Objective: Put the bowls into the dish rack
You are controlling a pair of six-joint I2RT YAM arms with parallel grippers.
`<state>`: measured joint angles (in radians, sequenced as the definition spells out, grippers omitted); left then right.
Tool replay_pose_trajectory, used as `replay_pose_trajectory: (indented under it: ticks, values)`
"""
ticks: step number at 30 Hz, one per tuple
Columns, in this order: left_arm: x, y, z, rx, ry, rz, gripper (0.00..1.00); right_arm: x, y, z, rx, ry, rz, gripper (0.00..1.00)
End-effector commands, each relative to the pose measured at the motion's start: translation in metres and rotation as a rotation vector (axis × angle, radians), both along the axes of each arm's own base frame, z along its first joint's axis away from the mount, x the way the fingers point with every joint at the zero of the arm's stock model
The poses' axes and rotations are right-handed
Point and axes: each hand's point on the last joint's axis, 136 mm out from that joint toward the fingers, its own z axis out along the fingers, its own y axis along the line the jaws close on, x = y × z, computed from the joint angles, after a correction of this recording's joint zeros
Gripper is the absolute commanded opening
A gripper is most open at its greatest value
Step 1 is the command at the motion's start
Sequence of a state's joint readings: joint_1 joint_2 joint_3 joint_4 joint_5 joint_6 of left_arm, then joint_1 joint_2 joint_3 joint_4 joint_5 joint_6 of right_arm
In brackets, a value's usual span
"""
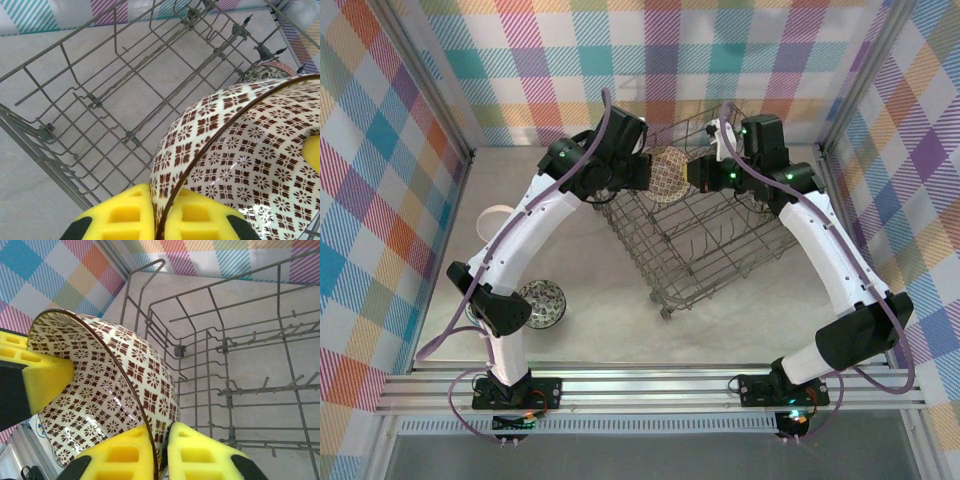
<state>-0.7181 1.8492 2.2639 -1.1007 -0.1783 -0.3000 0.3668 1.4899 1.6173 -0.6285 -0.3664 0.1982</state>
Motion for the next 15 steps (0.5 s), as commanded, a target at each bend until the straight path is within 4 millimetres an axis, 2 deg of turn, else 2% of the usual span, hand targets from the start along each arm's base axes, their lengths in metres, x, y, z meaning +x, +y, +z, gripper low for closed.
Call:
replay_pose_trajectory:
  ticks: [1,5,9,15]
  values:
    - [-0.001,-0.020,0.034,-0.119,-0.072,-0.030,0.01,0.000,-0.006,-0.001,-0.015,-0.014,-0.034,0.09]
    - [-0.002,-0.027,0.029,-0.129,-0.055,-0.044,0.13,0.003,-0.011,-0.002,-0.027,-0.017,-0.068,0.04]
    - [-0.003,-0.029,0.027,-0.133,-0.046,-0.048,0.31,0.007,-0.017,-0.005,-0.040,-0.008,-0.118,0.00]
    - [-0.003,-0.022,0.040,-0.132,-0.082,-0.031,0.55,0.016,-0.031,-0.010,-0.075,0.012,-0.218,0.00]
